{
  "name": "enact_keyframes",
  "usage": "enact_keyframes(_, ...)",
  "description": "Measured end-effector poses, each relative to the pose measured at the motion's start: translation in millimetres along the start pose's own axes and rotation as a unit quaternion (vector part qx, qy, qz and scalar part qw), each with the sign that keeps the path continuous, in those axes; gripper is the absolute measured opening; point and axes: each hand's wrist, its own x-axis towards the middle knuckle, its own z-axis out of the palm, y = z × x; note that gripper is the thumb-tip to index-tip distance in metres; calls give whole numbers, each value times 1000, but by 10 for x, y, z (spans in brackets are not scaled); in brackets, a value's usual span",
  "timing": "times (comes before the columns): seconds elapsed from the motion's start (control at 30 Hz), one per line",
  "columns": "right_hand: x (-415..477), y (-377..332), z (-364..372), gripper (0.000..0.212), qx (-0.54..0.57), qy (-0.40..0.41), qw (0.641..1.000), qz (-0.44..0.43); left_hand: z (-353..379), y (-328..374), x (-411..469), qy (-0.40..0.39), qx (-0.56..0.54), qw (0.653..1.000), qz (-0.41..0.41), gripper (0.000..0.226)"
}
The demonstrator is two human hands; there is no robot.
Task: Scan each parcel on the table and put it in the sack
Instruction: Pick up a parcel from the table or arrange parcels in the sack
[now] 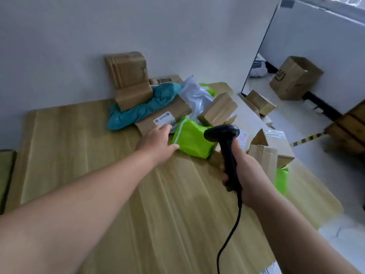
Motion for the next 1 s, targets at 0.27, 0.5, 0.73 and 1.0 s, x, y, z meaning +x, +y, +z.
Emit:
enact_keyframes(0.27, 615, 119, -305, 68, 86, 10, 996, 35, 706, 140, 960, -55, -129, 973, -183, 87)
enact_keyframes(0.5, 891, 291, -348, 61, 117, 9, 991, 62, 1140, -52, 1225, -85, -230, 940, -237, 82)
enact_keyframes(0.73, 873, 220, -285, 56, 118, -8, 991, 66, 1061, -253, 979, -10, -246, 941, -232, 9)
enact_keyframes(1.0, 564, 17, 30, 49, 92, -61, 992, 59, 259, -408, 208, 143, -45, 985, -85, 30)
